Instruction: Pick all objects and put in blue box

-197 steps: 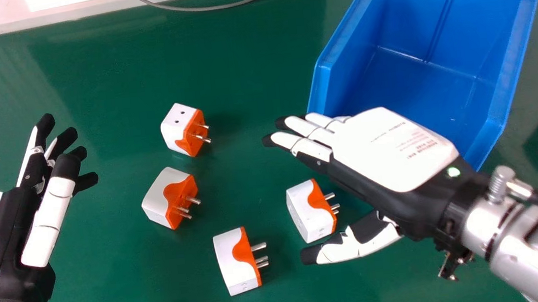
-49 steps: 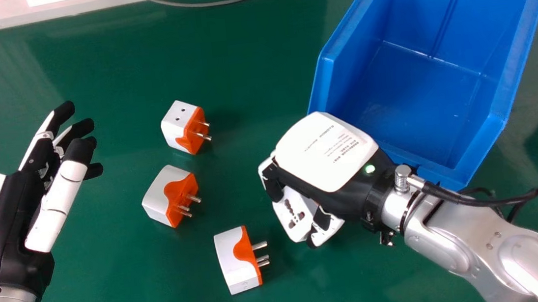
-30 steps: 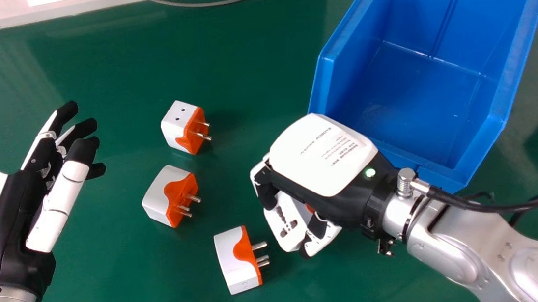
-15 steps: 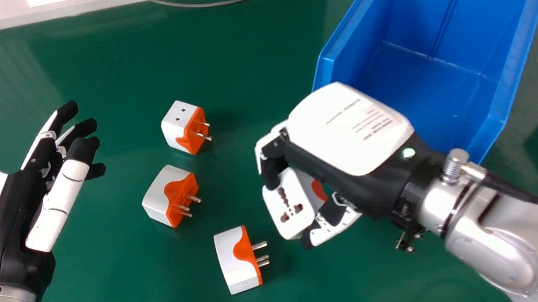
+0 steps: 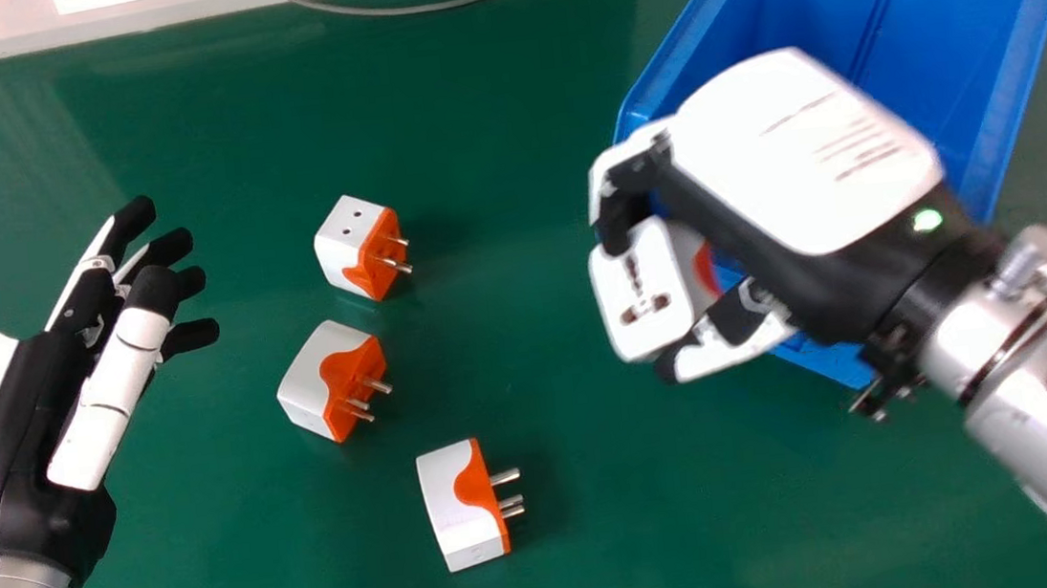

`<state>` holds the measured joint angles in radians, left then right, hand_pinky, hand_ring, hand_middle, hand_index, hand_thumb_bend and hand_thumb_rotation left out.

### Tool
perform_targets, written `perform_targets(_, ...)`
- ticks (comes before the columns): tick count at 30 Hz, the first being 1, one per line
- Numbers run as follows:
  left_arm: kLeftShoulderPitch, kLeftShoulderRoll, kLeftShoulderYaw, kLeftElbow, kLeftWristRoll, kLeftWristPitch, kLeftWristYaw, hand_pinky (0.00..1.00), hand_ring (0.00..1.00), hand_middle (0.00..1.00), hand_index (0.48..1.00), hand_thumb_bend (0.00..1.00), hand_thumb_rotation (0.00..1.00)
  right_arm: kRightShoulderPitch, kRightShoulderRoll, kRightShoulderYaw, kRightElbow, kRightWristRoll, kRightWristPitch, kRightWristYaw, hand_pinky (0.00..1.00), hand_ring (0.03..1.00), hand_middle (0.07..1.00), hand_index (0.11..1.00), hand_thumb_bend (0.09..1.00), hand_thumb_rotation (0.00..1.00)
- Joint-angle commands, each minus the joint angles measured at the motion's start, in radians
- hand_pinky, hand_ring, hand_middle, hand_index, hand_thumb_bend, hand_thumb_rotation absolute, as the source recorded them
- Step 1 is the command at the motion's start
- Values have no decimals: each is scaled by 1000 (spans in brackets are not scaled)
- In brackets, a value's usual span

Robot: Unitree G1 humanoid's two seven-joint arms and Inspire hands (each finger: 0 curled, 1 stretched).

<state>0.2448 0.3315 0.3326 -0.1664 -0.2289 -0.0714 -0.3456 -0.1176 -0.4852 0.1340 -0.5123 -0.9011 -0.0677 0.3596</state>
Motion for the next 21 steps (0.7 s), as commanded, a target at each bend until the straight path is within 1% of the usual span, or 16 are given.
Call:
perform_targets(1,-1,13,14,-21,-10,-2,-3,781,888,926,955,763,792,-49,-1,-34,-23,-15,35,4,334,428,521,496,495,0)
perform_targets(5,1,14,15,-30,-9,0,-1,781,891,932,959,766,785,-91,-3,-52,-3,-34,80,7,334,429,522,500,495,0)
perform_targets(11,-2,14,16,-22,-6,-8,-2,781,893,936,963,769,780,-178,-19,-73,90,-50,125,-18,334,430,521,504,495,0)
perform_targets(16,-2,13,15,-19,-1,-10,-1,782,895,938,964,770,778,-262,-17,-51,188,-94,177,-32,335,429,521,503,495,0)
perform_targets(19,-7,15,16,-9,2,-16,-3,782,895,939,965,768,776,-332,-16,-27,287,-117,193,-59,334,430,521,504,494,0)
perform_targets(21,-6,15,15,-18,2,-12,-2,782,895,939,965,768,776,-371,-16,-10,352,-121,201,-78,334,430,521,504,494,0)
